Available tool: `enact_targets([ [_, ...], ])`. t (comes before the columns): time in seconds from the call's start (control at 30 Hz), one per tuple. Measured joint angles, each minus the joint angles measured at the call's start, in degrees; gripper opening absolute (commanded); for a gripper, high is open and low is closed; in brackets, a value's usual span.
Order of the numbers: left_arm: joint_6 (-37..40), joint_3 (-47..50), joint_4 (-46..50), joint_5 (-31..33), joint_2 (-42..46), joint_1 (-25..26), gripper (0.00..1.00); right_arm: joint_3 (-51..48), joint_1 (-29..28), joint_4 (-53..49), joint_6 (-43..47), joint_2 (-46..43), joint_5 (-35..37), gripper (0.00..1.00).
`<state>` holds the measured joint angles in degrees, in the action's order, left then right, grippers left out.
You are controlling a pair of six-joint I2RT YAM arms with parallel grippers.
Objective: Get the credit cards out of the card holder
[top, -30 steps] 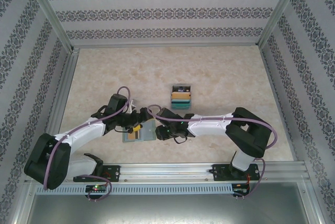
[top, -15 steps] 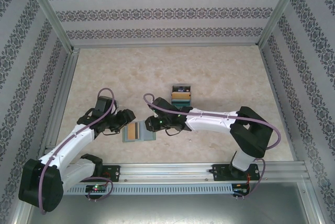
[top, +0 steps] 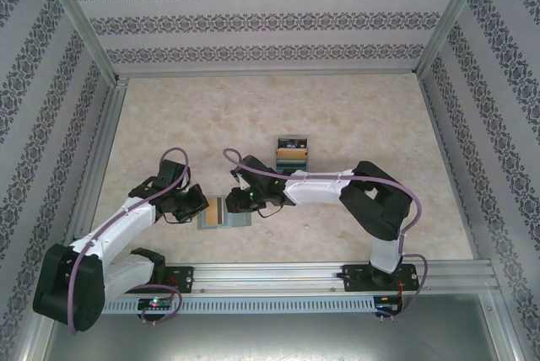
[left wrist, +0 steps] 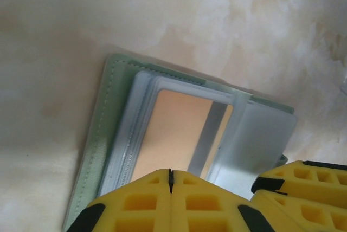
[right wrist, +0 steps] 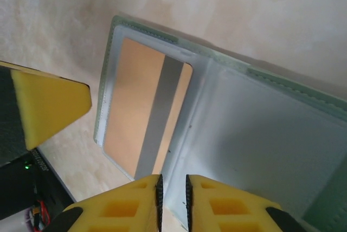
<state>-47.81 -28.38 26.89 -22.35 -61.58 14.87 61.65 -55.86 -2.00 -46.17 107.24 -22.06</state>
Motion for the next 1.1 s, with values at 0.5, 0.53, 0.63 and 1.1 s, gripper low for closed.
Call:
enact_targets([
  [0.5,-0.24,2.91,1.81,1.49,-2.1,-0.02,0.0,2.38,0.26,1.92,-2.21,3.8,-4.2,0.24],
  [0.53,-0.22,2.91,1.55,1.29,-2.25,-0.02,0.0,2.38,0.26,1.86,-2.36,4.11,-4.37,0.24],
  [0.63,-0.22,2.91,0.96,0.72,-2.51,-0.02,0.0,2.38,0.42,1.77,-2.99,4.9,-4.52,0.24],
  [1.1,-0.24,3.19,0.28,-0.35,-2.67,-0.37,0.0,2.38,1.38,2.49,-4.92,5.95,-6.82,0.23],
])
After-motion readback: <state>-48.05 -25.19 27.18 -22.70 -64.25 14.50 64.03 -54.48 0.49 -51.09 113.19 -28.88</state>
